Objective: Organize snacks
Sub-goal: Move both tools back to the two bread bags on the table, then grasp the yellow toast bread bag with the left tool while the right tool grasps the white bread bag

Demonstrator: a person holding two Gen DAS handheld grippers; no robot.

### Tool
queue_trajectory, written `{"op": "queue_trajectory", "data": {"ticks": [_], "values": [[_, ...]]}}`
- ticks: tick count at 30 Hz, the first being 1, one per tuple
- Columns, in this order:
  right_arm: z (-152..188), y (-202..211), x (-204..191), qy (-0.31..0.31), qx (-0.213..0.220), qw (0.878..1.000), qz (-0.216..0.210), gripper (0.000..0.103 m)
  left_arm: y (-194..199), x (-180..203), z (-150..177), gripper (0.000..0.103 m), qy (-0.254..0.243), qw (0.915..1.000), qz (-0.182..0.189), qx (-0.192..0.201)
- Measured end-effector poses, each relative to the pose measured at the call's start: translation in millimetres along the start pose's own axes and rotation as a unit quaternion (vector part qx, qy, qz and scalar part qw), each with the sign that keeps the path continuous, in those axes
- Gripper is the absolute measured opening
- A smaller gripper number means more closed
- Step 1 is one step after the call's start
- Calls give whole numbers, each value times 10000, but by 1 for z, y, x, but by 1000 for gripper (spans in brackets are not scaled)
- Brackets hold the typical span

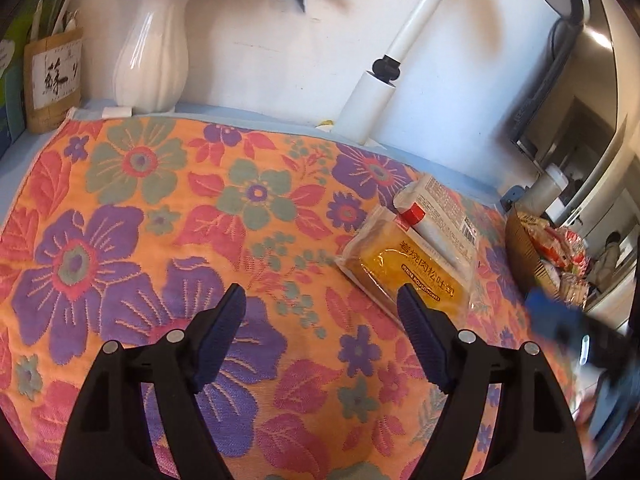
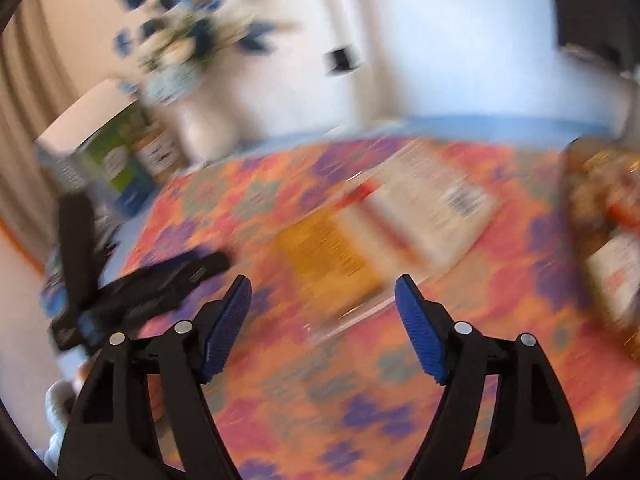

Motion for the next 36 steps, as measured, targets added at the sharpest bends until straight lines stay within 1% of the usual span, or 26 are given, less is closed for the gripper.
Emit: {"op": "queue_trajectory", "data": {"ticks": [2,4,7,9,10,11,12,13,14,15,16,17,18,19,20,22,23,25,26,27,28,29,31,33,35,36], "values": [[-5,-26,21,-321,-382,9987,35,75,0,5,2,77,-148,9999,-12,-4],[3,-50,34,-663,-732,9951,2,73,1,7,2,78,-227,9997,-21,31],[18,-66,20,-654,-990,9929,-50,72,-2,6,4,81,-179,9996,162,-134],[26,-71,-4,-577,-1210,9898,-474,72,-3,5,4,81,-103,9994,231,-256],[29,-72,-16,-613,-1385,9848,-848,72,-1,4,4,81,-59,9992,261,-300],[30,-70,-27,-603,-1528,9788,-1224,64,2,1,3,81,16,9992,238,-335],[25,-65,-31,-475,-1482,9795,-1281,55,5,-1,2,81,60,9991,185,-364],[16,-56,-31,-231,-1273,9850,-1140,55,8,-4,1,81,87,9990,111,-422],[6,-50,-28,-21,-1054,9902,-914,59,10,-6,-1,81,102,9983,-50,-573],[-8,-43,-20,320,-720,9960,-415,73,10,-7,-1,81,92,9976,-137,-669],[-21,-41,-9,579,-480,9971,98,82,11,-5,-4,81,81,9966,-221,-791],[-34,-41,2,744,-343,9955,483,98,12,-2,-7,81,75,9965,-197,-810],[-40,-44,8,864,-343,9939,587,100,12,6,-12,82,7,9964,-128,-833],[-45,-53,14,1052,-512,9912,616,100,8,18,-17,85,-192,9959,-141,-869],[-45,-66,19,1270,-846,9863,623,100,4,27,-19,96,-371,9952,-201,-884],[-37,-85,22,1674,-1316,9749,650,100,-13,44,-19,98,-825,9914,-367,-948],[-33,-91,21,1949,-1333,9685,793,100,-29,49,-16,98,-990,9878,-460,-1114],[-32,-100,16,2615,-1060,9517,1212,100,-54,48,-10,98,-997,9829,-658,-1399],[-31,-106,16,2744,-1041,9475,1270,100,-62,46,-8,98,-998,9814,-780,-1445],[-31,-111,17,2679,-1094,9496,1208,100,-70,44,-4,98,-1076,9785,-962,-1475],[-32,-116,19,2506,-1161,9554,1046,100,-76,42,-1,98,-1188,9752,-1124,-1489],[-34,-121,21,2292,-1232,9616,869,100,-80,40,2,98,-1246,9739,-1166,-1497],[-36,-127,26,1971,-1353,9685,699,100,-79,41,3,98,-1375,9738,-1166,-1387],[-37,-133,36,1519,-1487,9764,384,100,-80,41,2,98,-1430,9735,-1161,-1355],[-29,-138,43,1171,-1736,9776,193,100,-81,39,1,98,-1435,9745,-1131,-1301],[-26,-137,40,1226,-1742,9768,209,100,-80,37,1,98,-1420,9754,-1104,-1274]]}}
Point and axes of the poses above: each gripper's, at about its wrist camera, not at the fingertips, and y roughly against the way its jaws point, x to its right, z to its underside, the point moved 2 cm from there along -y, roughly the way its jaws point, and after that the axes turned 13 degrees about x, right-handed, at the moved point
